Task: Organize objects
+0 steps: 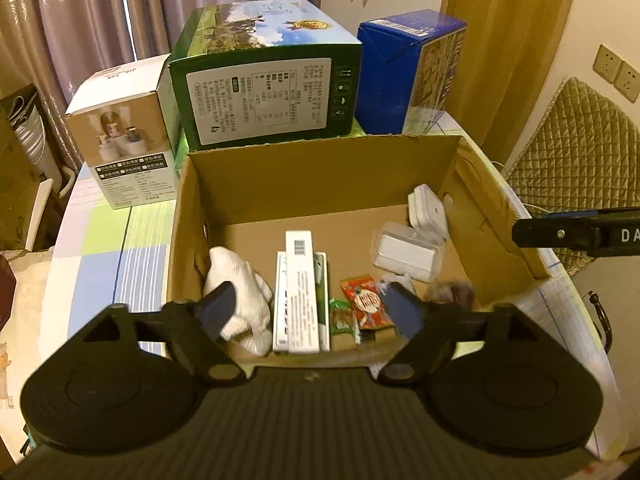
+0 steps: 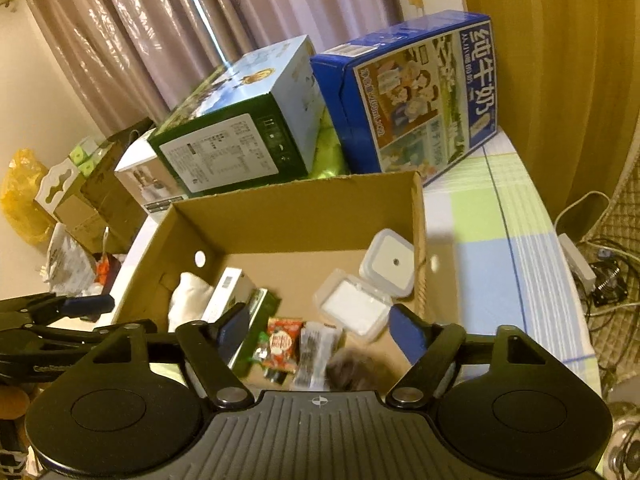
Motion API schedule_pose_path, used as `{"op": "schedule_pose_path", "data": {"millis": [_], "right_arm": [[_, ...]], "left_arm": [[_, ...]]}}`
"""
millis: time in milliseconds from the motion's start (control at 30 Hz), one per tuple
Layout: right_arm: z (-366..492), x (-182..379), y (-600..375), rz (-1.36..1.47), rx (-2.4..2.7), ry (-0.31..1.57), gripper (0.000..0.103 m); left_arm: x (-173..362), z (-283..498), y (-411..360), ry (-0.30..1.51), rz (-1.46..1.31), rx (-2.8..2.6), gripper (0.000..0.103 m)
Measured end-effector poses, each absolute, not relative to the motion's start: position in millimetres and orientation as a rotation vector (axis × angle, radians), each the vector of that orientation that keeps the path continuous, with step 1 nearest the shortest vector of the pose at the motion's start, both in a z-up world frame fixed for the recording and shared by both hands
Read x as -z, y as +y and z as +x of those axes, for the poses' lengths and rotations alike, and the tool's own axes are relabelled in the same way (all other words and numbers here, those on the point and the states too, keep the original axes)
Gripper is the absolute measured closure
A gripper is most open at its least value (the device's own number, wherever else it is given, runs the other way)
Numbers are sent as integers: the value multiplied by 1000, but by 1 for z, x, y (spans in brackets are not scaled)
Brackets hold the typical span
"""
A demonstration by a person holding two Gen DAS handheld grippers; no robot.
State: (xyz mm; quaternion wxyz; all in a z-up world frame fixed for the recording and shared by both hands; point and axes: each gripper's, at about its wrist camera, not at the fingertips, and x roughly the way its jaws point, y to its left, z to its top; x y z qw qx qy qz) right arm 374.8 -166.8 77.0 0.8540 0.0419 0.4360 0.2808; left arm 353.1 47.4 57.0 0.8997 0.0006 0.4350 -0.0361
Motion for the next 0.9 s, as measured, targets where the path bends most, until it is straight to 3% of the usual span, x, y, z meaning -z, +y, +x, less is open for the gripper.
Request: {"op": "schedule_pose_path", "data": {"millis": [267, 500, 900], "right_arm": [[317, -96, -184, 62, -583, 887, 9], [273, -116, -198, -9, -567, 883, 2], [185, -127, -231, 20, -534, 849, 2]], "left_arm": [[-83, 300, 42, 862, -57, 61, 1], [-102, 247, 35, 825, -62, 49, 1], [-119, 145, 30, 789, -121, 8, 1]]}}
